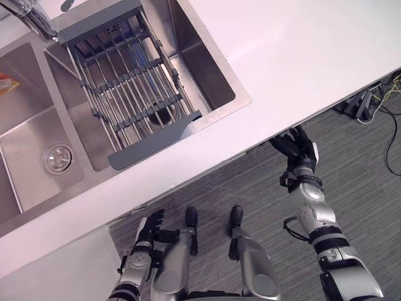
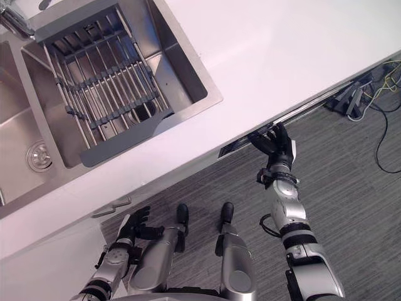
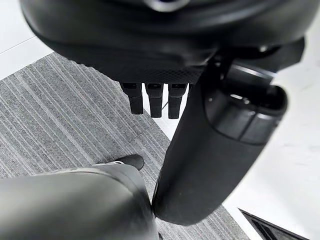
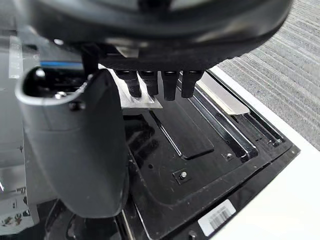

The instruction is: Walk over to the sink, pick up the cup, carry it to the dishwasher, place the cup inside the dishwasher, then close the dishwasher door

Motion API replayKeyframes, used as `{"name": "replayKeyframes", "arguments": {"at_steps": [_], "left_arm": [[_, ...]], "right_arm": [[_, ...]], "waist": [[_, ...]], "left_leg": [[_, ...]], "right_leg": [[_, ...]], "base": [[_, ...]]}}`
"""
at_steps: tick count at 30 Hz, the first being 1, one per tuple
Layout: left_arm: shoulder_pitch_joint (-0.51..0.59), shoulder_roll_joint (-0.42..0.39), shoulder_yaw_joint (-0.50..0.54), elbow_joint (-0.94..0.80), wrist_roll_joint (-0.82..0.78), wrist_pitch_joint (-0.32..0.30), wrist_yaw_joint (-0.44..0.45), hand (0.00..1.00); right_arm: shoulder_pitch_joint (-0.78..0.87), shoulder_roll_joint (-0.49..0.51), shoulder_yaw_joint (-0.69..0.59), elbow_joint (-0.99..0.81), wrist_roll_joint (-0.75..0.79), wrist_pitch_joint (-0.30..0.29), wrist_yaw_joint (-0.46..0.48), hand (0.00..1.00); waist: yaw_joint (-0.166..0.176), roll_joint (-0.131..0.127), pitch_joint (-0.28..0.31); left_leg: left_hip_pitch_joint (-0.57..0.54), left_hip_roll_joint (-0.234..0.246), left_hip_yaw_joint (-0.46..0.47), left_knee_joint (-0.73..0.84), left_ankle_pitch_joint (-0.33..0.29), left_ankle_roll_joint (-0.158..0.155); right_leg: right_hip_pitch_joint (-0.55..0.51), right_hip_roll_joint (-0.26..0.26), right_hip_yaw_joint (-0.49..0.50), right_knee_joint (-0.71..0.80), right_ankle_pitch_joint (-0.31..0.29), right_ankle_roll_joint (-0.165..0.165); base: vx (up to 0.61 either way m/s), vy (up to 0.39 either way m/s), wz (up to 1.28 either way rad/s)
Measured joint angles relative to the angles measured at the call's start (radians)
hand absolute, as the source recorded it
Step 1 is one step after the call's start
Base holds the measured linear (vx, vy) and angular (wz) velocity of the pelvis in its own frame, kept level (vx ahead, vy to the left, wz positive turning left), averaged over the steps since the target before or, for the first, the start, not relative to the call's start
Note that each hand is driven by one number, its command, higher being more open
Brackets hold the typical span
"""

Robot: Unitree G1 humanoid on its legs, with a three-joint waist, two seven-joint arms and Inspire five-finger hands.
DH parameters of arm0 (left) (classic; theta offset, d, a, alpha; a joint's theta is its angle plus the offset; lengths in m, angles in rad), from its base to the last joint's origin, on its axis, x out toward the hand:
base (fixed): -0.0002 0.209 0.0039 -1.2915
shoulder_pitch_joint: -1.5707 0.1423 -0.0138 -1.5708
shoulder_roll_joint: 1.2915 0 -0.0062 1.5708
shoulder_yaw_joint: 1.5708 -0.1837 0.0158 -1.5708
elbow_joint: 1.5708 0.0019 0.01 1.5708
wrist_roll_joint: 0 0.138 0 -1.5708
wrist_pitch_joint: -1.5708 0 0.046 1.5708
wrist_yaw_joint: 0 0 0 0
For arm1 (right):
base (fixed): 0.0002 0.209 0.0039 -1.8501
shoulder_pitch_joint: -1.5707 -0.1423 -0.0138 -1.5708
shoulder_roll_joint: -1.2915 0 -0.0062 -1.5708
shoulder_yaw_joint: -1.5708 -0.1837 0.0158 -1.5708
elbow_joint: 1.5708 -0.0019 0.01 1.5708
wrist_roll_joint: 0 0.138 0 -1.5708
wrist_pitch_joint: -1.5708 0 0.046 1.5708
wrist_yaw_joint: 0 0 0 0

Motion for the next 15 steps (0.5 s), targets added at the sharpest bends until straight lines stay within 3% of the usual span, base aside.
{"name": "replayKeyframes", "arguments": {"at_steps": [8,15], "left_arm": [[0.004,-0.005,-0.009,0.040,0.021,0.004,-0.001,0.90],[0.036,-0.017,-0.023,0.058,0.039,0.011,-0.003,0.90]], "right_arm": [[0.214,0.043,-0.054,-0.133,-0.113,-0.001,0.047,0.90],[0.353,0.101,-0.076,-0.144,-0.163,0.000,0.065,0.90]], "waist": [[-0.029,0.006,-0.017],[-0.031,0.003,-0.100]], "left_leg": [[0.078,-0.006,-0.009,-0.052,0.000,-0.013],[0.125,0.005,-0.028,-0.088,-0.007,-0.035]], "right_leg": [[0.031,-0.010,-0.010,0.056,-0.070,0.004],[0.052,-0.004,-0.032,0.094,-0.122,0.002]], "base": [[0.08,-0.008,0.05],[0.08,-0.049,0.08]]}}
